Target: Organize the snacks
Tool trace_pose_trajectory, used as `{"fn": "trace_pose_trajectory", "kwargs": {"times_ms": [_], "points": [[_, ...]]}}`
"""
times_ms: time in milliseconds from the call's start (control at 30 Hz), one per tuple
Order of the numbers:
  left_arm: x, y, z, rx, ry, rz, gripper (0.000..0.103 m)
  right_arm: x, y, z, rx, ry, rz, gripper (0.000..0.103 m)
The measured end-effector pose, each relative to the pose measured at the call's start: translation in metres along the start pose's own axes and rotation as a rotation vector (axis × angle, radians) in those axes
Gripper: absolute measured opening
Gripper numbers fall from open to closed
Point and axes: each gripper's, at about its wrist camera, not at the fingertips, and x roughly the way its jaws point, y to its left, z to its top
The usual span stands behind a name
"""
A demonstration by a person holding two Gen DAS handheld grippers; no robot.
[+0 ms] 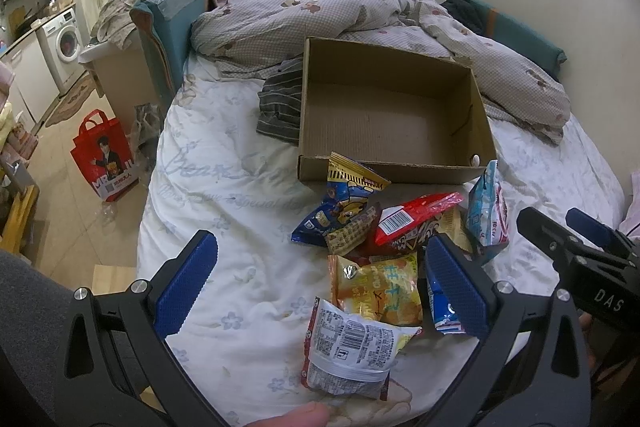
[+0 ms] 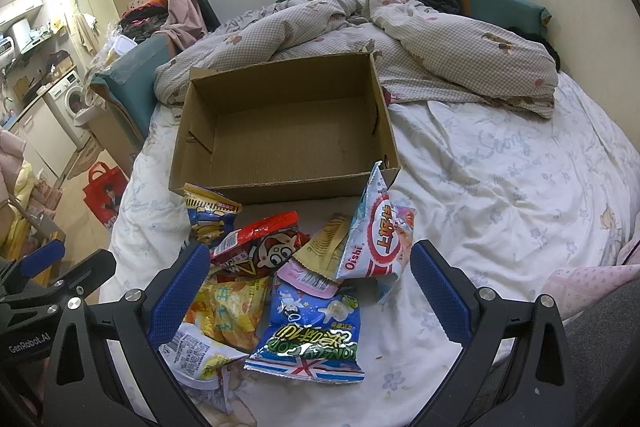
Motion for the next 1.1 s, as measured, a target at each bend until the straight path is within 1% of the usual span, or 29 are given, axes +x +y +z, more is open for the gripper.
{"fn": "trace_pose_trajectory", "kwargs": {"times_ms": [133,300,333,400,533,633,733,800,867,967,1000,1033,1067,1100], "points": [[0.004,0.0,-0.002,0.003,0.025,-0.002,0.103,0.0,0.0,0.0,0.001,-0.001,0.0,0.102],[0.016,-0.001,-0.013,0.034,0.131,-0.005,0.103,-0.001,0.0,0.0,0.002,0.004,0.004,0.102],[0.019,-0.002,-0.018,0.05,0.156,0.001,0.103,-0.001,0.0,0.0,0.003,0.005,0.006,0.102],[0.031,-0.007,-0.029,0.102,0.234,0.014,0.103,-0.001,0.001,-0.001,0.005,0.011,0.008,0.102],[0.052,-0.017,-0.051,0.167,0.367,-0.012,0.103,0.001,0.0,-0.002,0.017,0.026,0.009,0.102],[0.068,-0.028,-0.069,0.224,0.45,-0.013,0.103,0.003,-0.008,-0.002,0.05,0.046,0.012,0.102],[0.084,-0.035,-0.079,0.237,0.511,-0.026,0.103,0.01,-0.016,-0.003,0.084,0.081,0.009,0.102],[0.099,-0.035,-0.087,0.247,0.548,0.0,0.103,0.013,-0.021,-0.004,0.11,0.101,0.008,0.102],[0.11,-0.034,-0.094,0.246,0.596,-0.001,0.1,0.016,-0.025,-0.004,0.126,0.112,0.002,0.102],[0.11,-0.035,-0.097,0.253,0.595,-0.01,0.099,0.016,-0.028,-0.005,0.138,0.118,0.002,0.102],[0.11,-0.037,-0.099,0.26,0.591,-0.022,0.09,0.016,-0.029,-0.004,0.139,0.12,0.003,0.102],[0.109,-0.039,-0.1,0.267,0.593,-0.044,0.076,0.016,-0.03,-0.005,0.142,0.122,0.003,0.102],[0.108,-0.042,-0.101,0.269,0.601,-0.061,0.07,0.016,-0.031,-0.005,0.147,0.125,0.004,0.102],[0.107,-0.043,-0.102,0.271,0.602,-0.078,0.061,0.017,-0.032,-0.005,0.153,0.129,0.007,0.102]]}}
